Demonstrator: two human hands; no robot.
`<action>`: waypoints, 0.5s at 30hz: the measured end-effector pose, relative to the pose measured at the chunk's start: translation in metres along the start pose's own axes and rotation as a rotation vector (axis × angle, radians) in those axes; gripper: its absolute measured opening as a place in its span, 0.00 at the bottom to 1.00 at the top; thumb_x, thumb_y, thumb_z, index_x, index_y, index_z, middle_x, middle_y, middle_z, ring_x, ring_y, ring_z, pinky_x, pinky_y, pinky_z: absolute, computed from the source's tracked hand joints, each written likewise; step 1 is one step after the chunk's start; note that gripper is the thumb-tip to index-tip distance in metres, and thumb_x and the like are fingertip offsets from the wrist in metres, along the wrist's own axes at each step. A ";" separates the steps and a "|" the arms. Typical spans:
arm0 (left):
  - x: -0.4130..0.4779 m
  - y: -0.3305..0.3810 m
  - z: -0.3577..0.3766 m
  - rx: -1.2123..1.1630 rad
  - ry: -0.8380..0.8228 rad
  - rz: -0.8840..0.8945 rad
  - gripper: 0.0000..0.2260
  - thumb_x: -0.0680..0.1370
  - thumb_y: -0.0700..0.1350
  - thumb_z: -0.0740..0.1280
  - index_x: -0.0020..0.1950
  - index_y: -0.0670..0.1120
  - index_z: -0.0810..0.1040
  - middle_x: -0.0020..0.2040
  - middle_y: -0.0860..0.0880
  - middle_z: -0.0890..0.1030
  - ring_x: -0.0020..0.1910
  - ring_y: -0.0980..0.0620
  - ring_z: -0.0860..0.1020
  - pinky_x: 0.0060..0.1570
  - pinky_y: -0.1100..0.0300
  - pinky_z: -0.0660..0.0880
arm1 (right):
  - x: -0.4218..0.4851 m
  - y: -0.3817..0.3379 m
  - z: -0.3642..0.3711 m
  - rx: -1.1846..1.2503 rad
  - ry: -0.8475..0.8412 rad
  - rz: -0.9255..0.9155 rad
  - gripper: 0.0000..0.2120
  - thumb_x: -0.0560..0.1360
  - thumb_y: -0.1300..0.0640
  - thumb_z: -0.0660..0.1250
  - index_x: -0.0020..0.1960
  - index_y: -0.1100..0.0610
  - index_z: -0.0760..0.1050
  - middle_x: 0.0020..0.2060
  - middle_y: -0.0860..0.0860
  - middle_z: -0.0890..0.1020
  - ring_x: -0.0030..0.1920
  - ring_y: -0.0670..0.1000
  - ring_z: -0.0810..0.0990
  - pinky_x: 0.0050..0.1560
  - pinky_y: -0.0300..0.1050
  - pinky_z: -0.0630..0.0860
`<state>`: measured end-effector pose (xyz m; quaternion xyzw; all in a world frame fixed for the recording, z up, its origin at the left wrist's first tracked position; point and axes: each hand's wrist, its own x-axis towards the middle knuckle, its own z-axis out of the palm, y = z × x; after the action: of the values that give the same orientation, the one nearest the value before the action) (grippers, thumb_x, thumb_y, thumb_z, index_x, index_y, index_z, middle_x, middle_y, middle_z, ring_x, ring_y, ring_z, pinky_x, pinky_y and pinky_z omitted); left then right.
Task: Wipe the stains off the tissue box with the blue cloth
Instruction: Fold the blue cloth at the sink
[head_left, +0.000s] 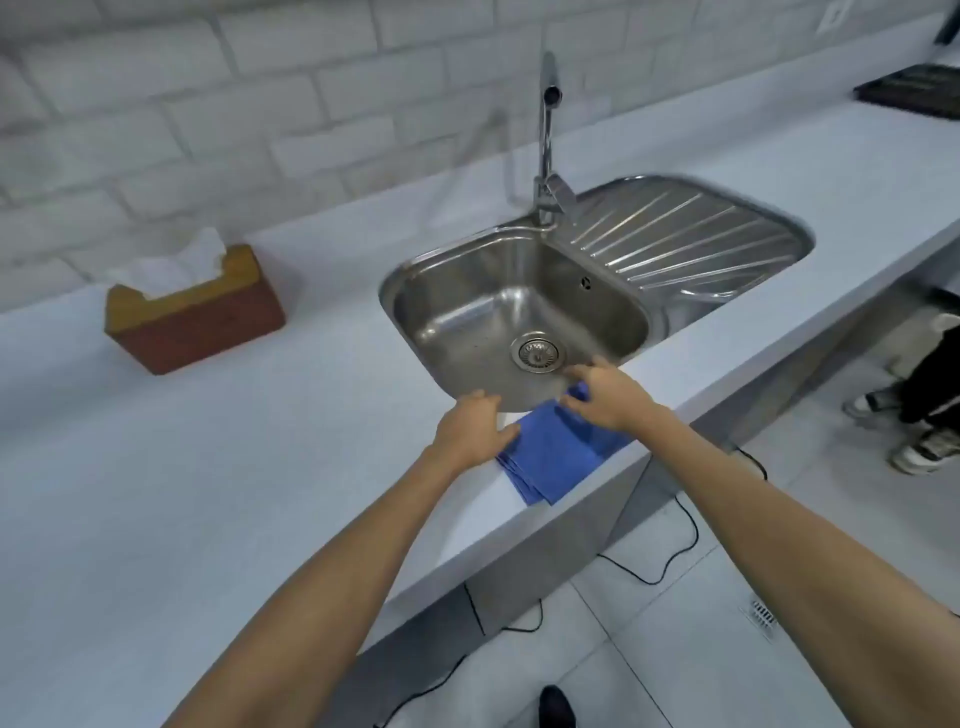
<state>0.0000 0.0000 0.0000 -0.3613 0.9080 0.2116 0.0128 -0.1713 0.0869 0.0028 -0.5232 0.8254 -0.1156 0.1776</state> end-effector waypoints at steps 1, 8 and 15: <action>0.001 0.002 0.004 0.017 -0.020 -0.019 0.18 0.76 0.51 0.64 0.59 0.40 0.76 0.59 0.40 0.76 0.59 0.42 0.73 0.54 0.52 0.73 | -0.001 0.004 0.002 -0.022 0.017 0.006 0.22 0.75 0.50 0.64 0.65 0.61 0.71 0.57 0.63 0.72 0.58 0.63 0.74 0.57 0.51 0.72; 0.015 0.004 0.009 -0.077 -0.127 -0.163 0.12 0.69 0.44 0.69 0.31 0.45 0.68 0.33 0.46 0.72 0.34 0.46 0.71 0.31 0.59 0.63 | 0.010 0.007 0.002 -0.071 -0.031 -0.047 0.24 0.70 0.56 0.67 0.66 0.56 0.71 0.58 0.60 0.68 0.50 0.61 0.77 0.49 0.47 0.73; 0.022 0.005 -0.005 -0.649 -0.190 -0.276 0.11 0.74 0.41 0.63 0.33 0.47 0.64 0.33 0.49 0.66 0.32 0.52 0.64 0.31 0.61 0.63 | 0.033 -0.006 0.002 -0.018 -0.232 -0.150 0.05 0.70 0.56 0.65 0.37 0.57 0.73 0.35 0.55 0.71 0.45 0.55 0.70 0.42 0.47 0.66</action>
<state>-0.0190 -0.0127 0.0029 -0.4442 0.7311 0.5178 0.0100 -0.1786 0.0548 -0.0022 -0.5949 0.7589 -0.0598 0.2582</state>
